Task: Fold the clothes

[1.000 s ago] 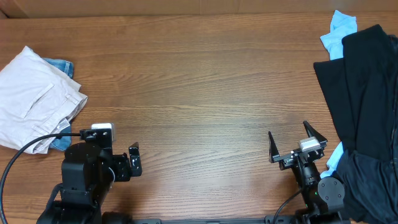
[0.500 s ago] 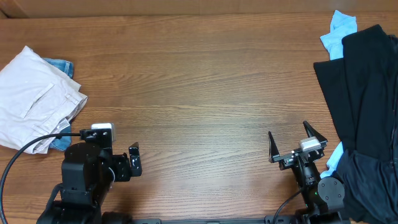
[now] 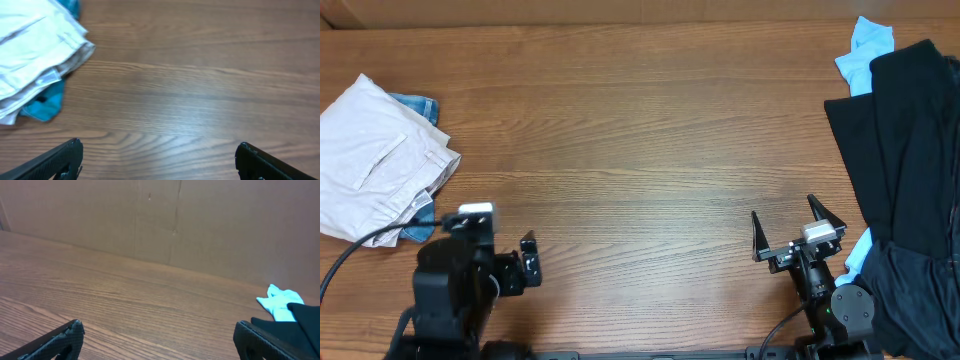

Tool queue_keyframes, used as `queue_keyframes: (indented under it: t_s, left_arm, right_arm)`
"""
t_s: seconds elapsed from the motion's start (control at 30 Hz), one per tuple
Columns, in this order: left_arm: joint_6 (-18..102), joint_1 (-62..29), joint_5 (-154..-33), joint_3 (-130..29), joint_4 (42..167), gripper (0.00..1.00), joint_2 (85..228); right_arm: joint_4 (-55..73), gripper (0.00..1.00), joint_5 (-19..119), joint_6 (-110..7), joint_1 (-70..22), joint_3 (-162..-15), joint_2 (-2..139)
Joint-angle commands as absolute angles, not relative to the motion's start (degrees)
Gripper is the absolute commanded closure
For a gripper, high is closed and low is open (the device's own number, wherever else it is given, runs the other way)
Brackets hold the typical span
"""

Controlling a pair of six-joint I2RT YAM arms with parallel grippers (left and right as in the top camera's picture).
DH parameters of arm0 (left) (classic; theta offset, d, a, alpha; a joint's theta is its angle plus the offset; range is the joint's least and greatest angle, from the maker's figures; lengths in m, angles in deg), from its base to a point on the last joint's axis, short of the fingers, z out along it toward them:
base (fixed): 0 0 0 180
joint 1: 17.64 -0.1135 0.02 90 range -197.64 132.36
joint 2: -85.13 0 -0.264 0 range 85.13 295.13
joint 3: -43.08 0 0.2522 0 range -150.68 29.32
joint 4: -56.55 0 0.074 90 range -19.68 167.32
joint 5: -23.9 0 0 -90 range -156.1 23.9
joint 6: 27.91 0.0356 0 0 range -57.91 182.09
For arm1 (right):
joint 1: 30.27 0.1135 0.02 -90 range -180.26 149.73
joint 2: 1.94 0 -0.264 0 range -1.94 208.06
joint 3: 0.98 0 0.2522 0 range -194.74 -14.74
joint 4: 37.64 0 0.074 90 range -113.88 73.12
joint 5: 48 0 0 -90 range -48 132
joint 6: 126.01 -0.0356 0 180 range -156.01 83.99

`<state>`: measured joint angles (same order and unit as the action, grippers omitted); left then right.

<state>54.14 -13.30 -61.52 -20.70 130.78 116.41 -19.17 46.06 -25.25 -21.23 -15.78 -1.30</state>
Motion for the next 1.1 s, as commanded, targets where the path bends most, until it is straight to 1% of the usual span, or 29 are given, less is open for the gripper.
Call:
queue_keyframes:
  t_s: [0.0,0.13,0.2,0.3,0.47,0.57,0.7,0.8,1.07]
  left_arm:
    - [55.9,-16.9,-59.9,-13.9,128.9,0.0,108.5]
    - [55.9,-17.7,-59.9,-2.9,119.4,0.0,100.5]
    - [55.8,-17.6,-59.9,3.5,112.3,0.0,96.8]
    - [55.7,-17.7,-60.9,14.1,98.2,0.0,91.0]
    - [55.7,-17.7,-61.2,25.1,79.0,0.0,85.6]
    - [55.7,-17.7,-61.6,29.2,70.2,0.0,85.3]
    - [56.1,-17.7,-63.4,29.1,71.0,0.0,85.3]
    - [55.7,-17.7,-64.3,29.0,74.7,0.0,85.3]
    - [55.7,-17.7,-64.3,29.0,74.5,0.0,85.4]
  right_arm:
    - [-19.5,0.0,45.9,-25.5,-21.2,-15.2,-1.8]
    - [-19.5,0.0,45.9,-25.5,-21.2,-15.2,-1.8]
    - [-19.5,0.0,45.9,-25.5,-21.2,-15.2,-1.8]
    - [-19.5,0.0,45.9,-25.5,-21.2,-15.2,-1.8]
    - [-19.5,0.0,45.9,-25.5,-21.2,-15.2,-1.8]
    - [-19.5,0.0,45.9,-25.5,-21.2,-15.2,-1.8]
    - [-19.5,0.0,45.9,-25.5,-21.2,-15.2,-1.8]
    - [-19.5,0.0,45.9,-25.5,-21.2,-15.2,-1.8]
    - [-19.5,0.0,45.9,-25.5,-21.2,-15.2,-1.8]
